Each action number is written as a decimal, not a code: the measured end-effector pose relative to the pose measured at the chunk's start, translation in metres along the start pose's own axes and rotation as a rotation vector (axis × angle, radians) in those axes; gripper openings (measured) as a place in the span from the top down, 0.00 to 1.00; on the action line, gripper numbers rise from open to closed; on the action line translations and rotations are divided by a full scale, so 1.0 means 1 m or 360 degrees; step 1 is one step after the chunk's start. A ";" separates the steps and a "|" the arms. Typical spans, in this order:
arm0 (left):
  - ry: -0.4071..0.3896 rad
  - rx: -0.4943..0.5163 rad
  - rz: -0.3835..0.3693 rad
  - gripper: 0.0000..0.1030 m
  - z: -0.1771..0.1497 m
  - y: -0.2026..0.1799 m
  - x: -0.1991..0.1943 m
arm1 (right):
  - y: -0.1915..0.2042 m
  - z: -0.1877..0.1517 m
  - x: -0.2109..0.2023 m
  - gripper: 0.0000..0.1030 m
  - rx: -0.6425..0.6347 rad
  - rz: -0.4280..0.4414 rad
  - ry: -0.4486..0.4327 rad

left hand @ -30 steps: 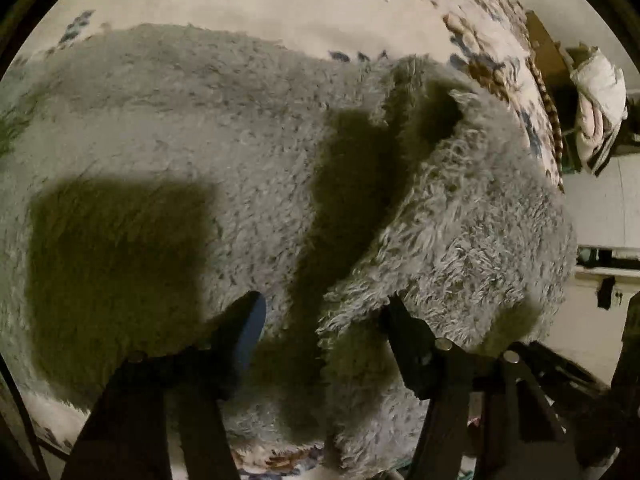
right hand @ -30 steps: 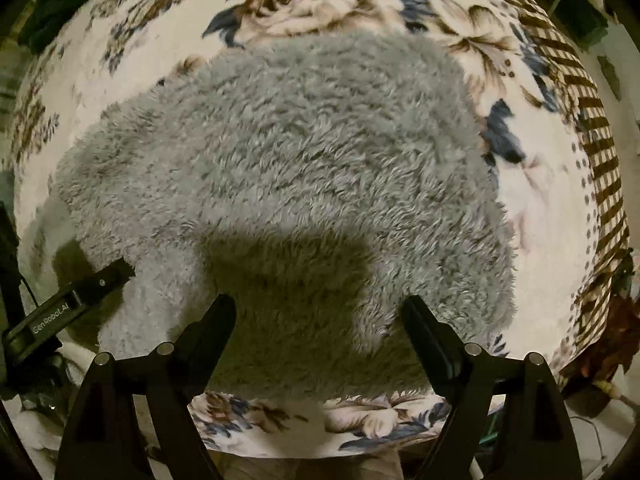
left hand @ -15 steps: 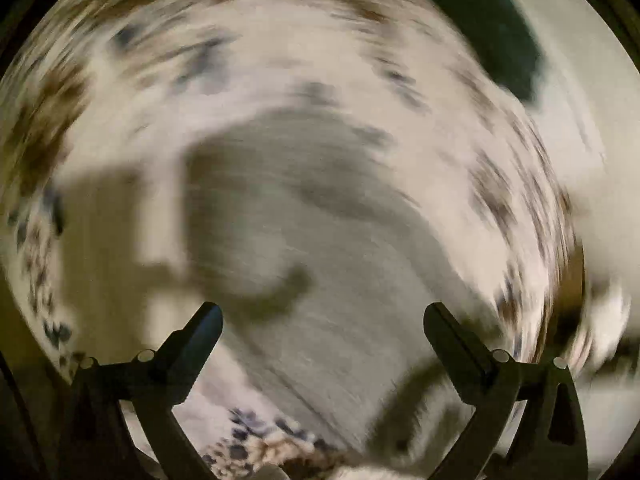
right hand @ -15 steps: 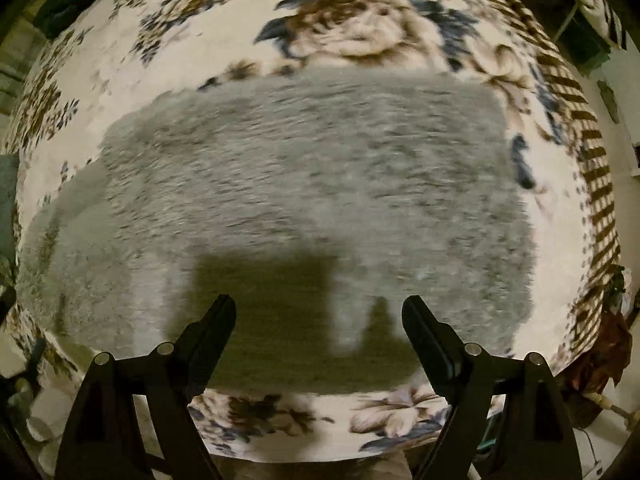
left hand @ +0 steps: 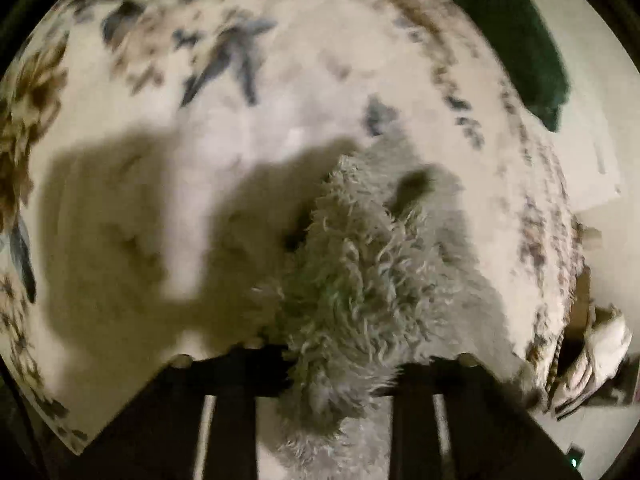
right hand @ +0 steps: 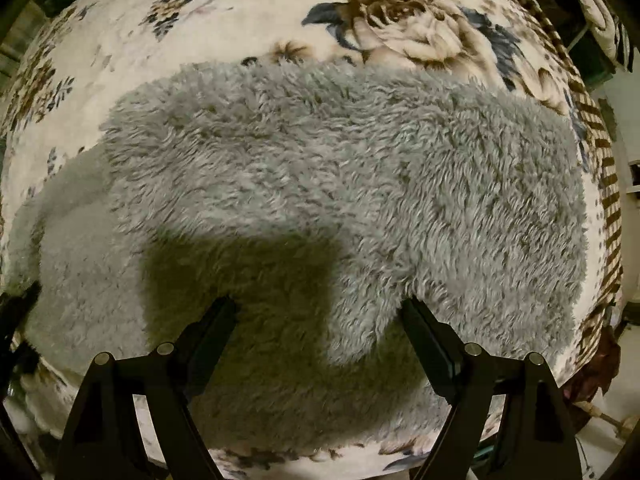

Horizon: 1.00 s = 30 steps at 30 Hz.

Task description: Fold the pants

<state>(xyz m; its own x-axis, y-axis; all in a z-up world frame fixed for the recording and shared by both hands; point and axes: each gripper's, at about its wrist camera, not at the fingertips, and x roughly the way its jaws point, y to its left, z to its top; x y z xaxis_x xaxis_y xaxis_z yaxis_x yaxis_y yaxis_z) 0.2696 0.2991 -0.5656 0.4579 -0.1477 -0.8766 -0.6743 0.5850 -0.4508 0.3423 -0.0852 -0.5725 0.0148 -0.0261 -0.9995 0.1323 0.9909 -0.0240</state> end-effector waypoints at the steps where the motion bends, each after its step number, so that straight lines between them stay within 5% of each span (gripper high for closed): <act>1: -0.0027 0.0041 0.0003 0.84 -0.003 -0.005 -0.009 | 0.000 0.000 0.000 0.15 -0.0001 -0.0001 -0.0002; 7: -0.0172 0.0387 -0.0071 0.85 -0.029 -0.073 -0.067 | -0.005 -0.003 -0.015 0.15 -0.0043 0.0014 -0.0060; 15: -0.0067 0.0933 -0.0305 0.85 -0.119 -0.214 -0.110 | -0.066 -0.012 -0.054 0.15 -0.0006 0.0037 -0.0152; 22: 0.0189 0.1299 -0.0356 0.85 -0.221 -0.305 -0.068 | -0.161 -0.010 -0.066 0.15 0.0116 -0.0004 -0.0204; 30: 0.0407 0.1567 -0.0226 0.85 -0.306 -0.346 0.006 | -0.271 -0.021 -0.035 0.15 0.0312 -0.0053 -0.0121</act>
<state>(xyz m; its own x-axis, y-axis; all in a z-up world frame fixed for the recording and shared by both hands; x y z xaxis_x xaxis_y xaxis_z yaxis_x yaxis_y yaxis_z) 0.3284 -0.1479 -0.4662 0.2814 -0.3647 -0.8876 0.2034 0.9266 -0.3163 0.2850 -0.3502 -0.5317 0.0810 -0.0760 -0.9938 0.3243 0.9449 -0.0458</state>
